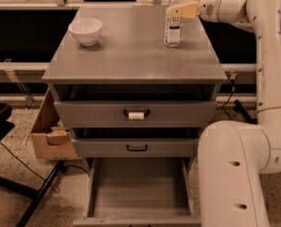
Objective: Pick blue plastic bottle from bottom drawer and place on counter
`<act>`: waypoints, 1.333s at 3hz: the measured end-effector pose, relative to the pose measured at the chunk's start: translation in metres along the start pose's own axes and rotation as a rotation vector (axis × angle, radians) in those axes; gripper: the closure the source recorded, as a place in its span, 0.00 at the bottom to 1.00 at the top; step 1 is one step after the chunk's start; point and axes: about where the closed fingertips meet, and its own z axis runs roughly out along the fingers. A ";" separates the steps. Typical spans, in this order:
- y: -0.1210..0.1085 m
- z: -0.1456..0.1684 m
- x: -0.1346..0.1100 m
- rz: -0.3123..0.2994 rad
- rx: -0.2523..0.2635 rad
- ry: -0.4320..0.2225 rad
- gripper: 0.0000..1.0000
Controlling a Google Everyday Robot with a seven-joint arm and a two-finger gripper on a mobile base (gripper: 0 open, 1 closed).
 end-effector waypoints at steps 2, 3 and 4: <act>0.006 -0.107 -0.121 -0.108 0.191 0.079 0.00; 0.008 -0.160 -0.167 -0.160 0.351 0.170 0.00; 0.011 -0.173 -0.177 -0.184 0.414 0.214 0.00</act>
Offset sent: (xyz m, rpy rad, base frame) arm -0.1481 -0.1165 0.2228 -0.2328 -0.0970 -0.3451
